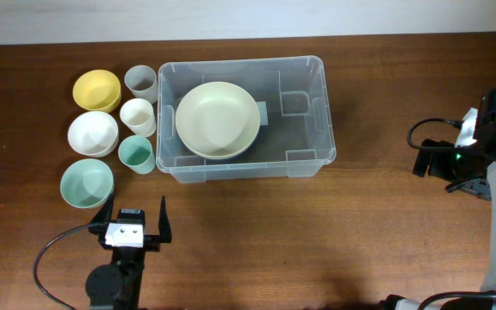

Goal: Pack container
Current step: 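Move the left gripper toward the mint green bowl at front left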

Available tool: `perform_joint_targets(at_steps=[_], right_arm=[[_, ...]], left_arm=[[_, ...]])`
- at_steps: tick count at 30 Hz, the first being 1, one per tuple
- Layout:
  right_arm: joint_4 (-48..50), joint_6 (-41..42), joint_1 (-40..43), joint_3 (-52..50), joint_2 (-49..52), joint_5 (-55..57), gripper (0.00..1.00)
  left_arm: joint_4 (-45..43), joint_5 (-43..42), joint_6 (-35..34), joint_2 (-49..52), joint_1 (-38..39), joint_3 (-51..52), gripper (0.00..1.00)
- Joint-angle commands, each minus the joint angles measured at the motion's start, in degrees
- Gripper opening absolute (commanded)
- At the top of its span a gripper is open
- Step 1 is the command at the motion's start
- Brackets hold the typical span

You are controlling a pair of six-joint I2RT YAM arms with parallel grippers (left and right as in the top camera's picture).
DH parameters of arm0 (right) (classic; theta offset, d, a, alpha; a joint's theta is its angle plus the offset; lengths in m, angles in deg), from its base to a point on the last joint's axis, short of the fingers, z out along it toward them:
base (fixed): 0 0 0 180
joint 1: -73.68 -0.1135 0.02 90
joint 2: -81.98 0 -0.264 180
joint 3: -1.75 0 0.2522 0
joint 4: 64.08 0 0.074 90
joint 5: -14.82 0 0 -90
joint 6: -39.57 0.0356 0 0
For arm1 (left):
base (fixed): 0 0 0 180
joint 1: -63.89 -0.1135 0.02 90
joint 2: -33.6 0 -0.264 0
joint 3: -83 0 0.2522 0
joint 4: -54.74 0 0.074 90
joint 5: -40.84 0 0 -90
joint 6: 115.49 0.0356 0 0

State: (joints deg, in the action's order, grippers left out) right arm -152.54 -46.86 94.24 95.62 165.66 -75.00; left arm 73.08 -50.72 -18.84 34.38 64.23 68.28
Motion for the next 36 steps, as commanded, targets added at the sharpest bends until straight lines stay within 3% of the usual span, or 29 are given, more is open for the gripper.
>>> perform_joint_targets(at_steps=[1, 26, 36], right_arm=[[0.22, -0.35, 0.2, -0.46, 0.22, 0.5, 0.99], [-0.66, -0.37, 0.22, -0.46, 0.33, 34.95, 0.99], [3.74, -2.97, 0.22, -0.48, 0.33, 37.38, 0.99]], left_arm=[[0.0, -0.63, 0.31, -0.42, -0.26, 0.42, 1.0], [-0.52, -5.09, 0.28, 0.7, -0.26, -0.26, 1.0], [4.17, -5.07, 0.35, 7.26, -0.31, -5.9, 1.0]])
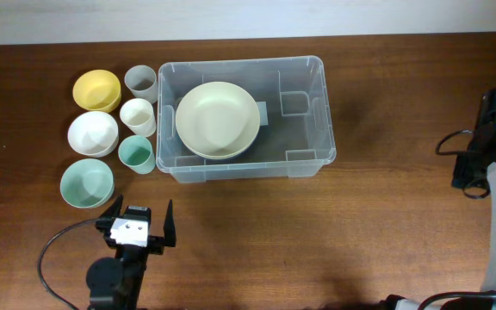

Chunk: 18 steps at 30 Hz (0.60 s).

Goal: Pack container
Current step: 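Move the left gripper toward the mint green bowl at front left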

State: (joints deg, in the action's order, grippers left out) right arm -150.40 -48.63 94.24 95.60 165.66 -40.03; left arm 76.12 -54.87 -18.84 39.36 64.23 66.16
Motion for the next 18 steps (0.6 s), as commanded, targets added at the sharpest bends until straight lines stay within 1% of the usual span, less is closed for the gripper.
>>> perform_joint_targets(at_steps=[1, 3, 6, 9, 13, 16, 18], right_arm=[[2.29, -1.22, 0.22, -0.44, 0.33, 2.4, 0.99], [3.04, -1.64, 0.22, -0.44, 0.33, 2.4, 0.99], [2.99, -1.62, 0.22, -0.44, 0.37, 2.4, 0.99], [2.97, -1.6, 0.2, -0.44, 0.37, 1.77, 0.99], [2.97, -1.6, 0.2, -0.44, 0.37, -2.34, 0.99], [2.97, -1.6, 0.2, -0.44, 0.37, -4.66, 0.99], [2.97, -1.6, 0.2, -0.44, 0.37, -5.18, 0.99]], left_arm=[[2.14, -0.92, 0.39, 3.5, -0.37, -4.9, 1.0], [4.26, -0.94, 1.01, 6.73, -0.76, -7.67, 1.0], [6.6, -0.94, 4.44, 13.42, -1.7, -13.03, 1.0], [6.78, -0.96, 7.28, 18.6, -2.01, -17.79, 1.0], [7.23, -0.9, 10.62, 23.71, -2.01, -24.13, 1.0], [9.55, -0.22, 9.14, 28.06, -2.14, -28.61, 1.0], [12.96, 1.22, 4.63, 32.46, -3.52, -32.83, 1.0]])
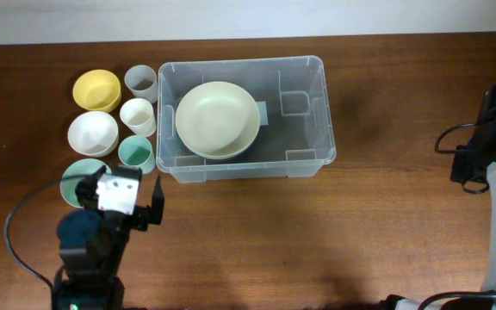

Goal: Pack container
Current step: 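Move the left gripper toward the mint green bowl at front left, then lower the left gripper onto the mint green bowl rim and grasp it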

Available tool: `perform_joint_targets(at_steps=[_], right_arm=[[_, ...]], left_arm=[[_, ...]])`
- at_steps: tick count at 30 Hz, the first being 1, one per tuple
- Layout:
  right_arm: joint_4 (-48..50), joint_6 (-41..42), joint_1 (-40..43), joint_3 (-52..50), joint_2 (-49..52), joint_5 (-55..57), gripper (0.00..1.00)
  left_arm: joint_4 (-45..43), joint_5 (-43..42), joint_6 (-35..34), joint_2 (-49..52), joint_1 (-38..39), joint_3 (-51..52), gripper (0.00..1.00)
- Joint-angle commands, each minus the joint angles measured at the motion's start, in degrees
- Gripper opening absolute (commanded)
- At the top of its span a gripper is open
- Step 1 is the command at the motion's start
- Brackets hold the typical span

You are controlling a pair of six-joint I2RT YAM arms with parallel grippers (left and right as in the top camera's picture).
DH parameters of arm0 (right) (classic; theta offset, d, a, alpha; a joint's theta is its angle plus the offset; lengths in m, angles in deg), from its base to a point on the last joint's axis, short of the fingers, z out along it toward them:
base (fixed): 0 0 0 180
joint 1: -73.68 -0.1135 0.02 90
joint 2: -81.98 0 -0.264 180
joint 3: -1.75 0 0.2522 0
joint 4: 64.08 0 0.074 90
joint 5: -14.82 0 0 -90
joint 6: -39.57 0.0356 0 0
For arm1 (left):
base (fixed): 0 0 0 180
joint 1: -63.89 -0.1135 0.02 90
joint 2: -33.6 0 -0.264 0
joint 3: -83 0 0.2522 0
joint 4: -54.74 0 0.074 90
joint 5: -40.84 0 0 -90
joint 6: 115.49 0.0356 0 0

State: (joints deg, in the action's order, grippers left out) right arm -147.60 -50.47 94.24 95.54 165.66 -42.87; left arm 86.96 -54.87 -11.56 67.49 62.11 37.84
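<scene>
A clear plastic container [308,129] stands at the table's middle back, and a large cream bowl [218,119] lies in its left half. Left of it sit a yellow bowl [96,89], a grey cup [140,81], a cream cup [137,116], a white bowl [92,133], a green cup [135,153] and a mint bowl [72,175]. My left gripper [120,203] hangs open over the mint bowl's near right rim, covering part of it. At the far right edge my right gripper [468,165] holds nothing that I can see, and its jaws are too dark to read.
The container's right half has small moulded compartments [294,103] and holds nothing. A black cable [20,232] loops beside the left arm. The brown table [317,232] spreads between the arms.
My left gripper has moved up and to the left, from the table in front of the mint bowl to over that bowl's near right rim. The right arm has barely shifted.
At first my left gripper stood open near the front edge, below the mint bowl, and the right gripper reached a little inward. Then the right gripper was drawn back to the far right. Now the left gripper hangs over the mint bowl. No dish has moved.
</scene>
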Motion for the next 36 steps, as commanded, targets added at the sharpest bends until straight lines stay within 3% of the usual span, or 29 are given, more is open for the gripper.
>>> perform_joint_targets(at_steps=[1, 4, 10, 12, 15, 19, 23, 29, 32, 36], right_arm=[[0.2, 0.24, 0.2, -0.37, 0.37, -2.34, 0.99], [0.2, 0.24, 0.2, -0.37, 0.37, -2.34, 0.99], [0.2, 0.26, 0.2, -0.37, 0.37, -2.34, 0.99], [0.17, 0.24, 0.2, -0.37, 0.37, -2.34, 0.99], [0.2, 0.26, 0.2, -0.37, 0.37, -2.34, 0.99], [0.17, 0.24, 0.2, -0.37, 0.37, -2.34, 0.99], [0.2, 0.24, 0.2, -0.37, 0.37, -2.34, 0.99], [0.17, 0.24, 0.2, -0.37, 0.37, -2.34, 0.99], [0.2, 0.24, 0.2, -0.37, 0.37, -2.34, 0.99], [0.2, 0.24, 0.2, -0.37, 0.37, -2.34, 0.99]], left_arm=[[4.11, 1.2, -4.26, 6.47, -2.51, -6.71, 1.0], [12.46, -0.28, -9.14, 14.12, -7.78, -15.72, 1.0], [19.56, -11.3, -9.18, 23.76, -14.56, -27.69, 1.0], [19.45, -8.26, -10.21, 24.59, -14.64, -27.96, 1.0], [22.25, 6.45, -25.46, 25.24, -16.65, -27.96, 1.0], [26.49, 12.96, -36.89, 26.34, -23.39, -27.91, 1.0], [26.8, 10.73, -37.09, 28.28, -28.06, -27.89, 1.0], [30.25, 8.31, -37.11, 31.69, -28.5, -27.58, 1.0], [30.34, 7.37, -41.16, 35.82, -29.14, -27.58, 1.0], [30.29, -1.95, -42.6, 44.74, -31.26, -27.98, 1.0]])
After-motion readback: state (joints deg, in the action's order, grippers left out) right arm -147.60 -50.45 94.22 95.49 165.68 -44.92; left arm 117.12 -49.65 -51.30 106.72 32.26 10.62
